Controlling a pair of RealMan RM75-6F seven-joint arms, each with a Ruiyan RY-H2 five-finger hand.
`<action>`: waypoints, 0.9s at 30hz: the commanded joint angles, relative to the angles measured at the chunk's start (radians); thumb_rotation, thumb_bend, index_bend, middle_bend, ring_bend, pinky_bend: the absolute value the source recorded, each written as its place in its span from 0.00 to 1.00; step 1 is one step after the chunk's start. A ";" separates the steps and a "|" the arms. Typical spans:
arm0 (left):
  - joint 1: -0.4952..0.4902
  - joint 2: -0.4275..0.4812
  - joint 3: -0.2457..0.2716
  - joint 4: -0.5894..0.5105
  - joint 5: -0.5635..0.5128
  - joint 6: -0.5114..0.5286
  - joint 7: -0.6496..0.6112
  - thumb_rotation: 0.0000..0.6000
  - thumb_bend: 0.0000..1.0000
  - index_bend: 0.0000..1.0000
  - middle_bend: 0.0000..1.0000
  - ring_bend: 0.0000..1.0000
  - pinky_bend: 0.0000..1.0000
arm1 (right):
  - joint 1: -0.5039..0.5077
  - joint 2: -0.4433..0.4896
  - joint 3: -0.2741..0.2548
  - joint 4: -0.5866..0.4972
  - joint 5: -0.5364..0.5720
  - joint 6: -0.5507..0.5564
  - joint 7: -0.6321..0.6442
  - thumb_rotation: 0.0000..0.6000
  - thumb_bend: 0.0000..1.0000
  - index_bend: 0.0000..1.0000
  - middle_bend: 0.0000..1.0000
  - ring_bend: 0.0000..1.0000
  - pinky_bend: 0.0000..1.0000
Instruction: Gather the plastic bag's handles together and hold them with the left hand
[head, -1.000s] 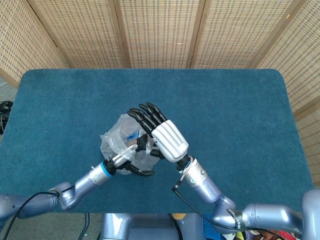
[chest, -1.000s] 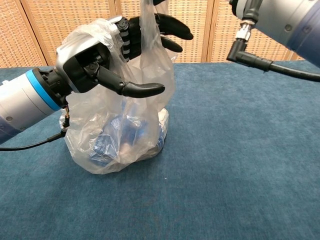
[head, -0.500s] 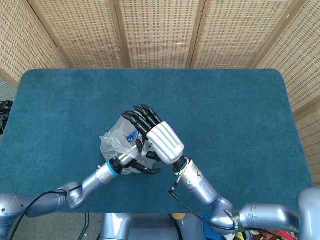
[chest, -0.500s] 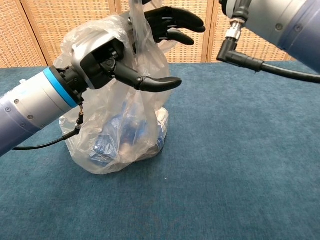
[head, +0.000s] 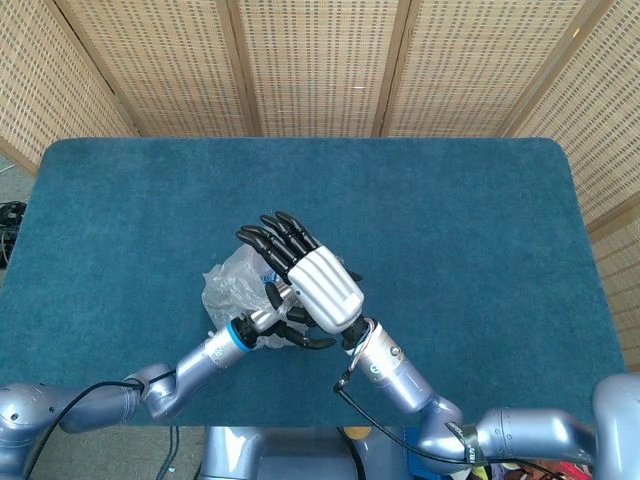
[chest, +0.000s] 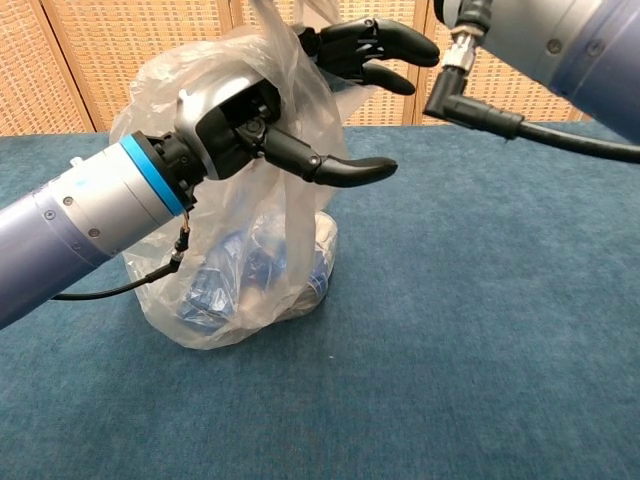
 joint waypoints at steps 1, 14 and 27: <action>0.000 -0.005 -0.001 -0.001 -0.001 0.003 0.005 1.00 0.24 0.20 0.09 0.14 0.05 | 0.004 -0.005 0.006 0.007 0.005 0.002 -0.002 1.00 0.72 0.03 0.14 0.00 0.01; -0.025 -0.009 -0.017 -0.006 -0.013 -0.034 0.050 1.00 0.24 0.08 0.00 0.00 0.04 | 0.004 -0.008 0.001 -0.008 -0.005 0.007 0.021 1.00 0.72 0.04 0.14 0.01 0.03; -0.036 -0.007 -0.069 -0.071 -0.092 -0.084 0.067 1.00 0.24 0.04 0.00 0.00 0.03 | 0.001 -0.001 -0.010 -0.008 -0.012 0.008 0.028 1.00 0.72 0.03 0.15 0.01 0.03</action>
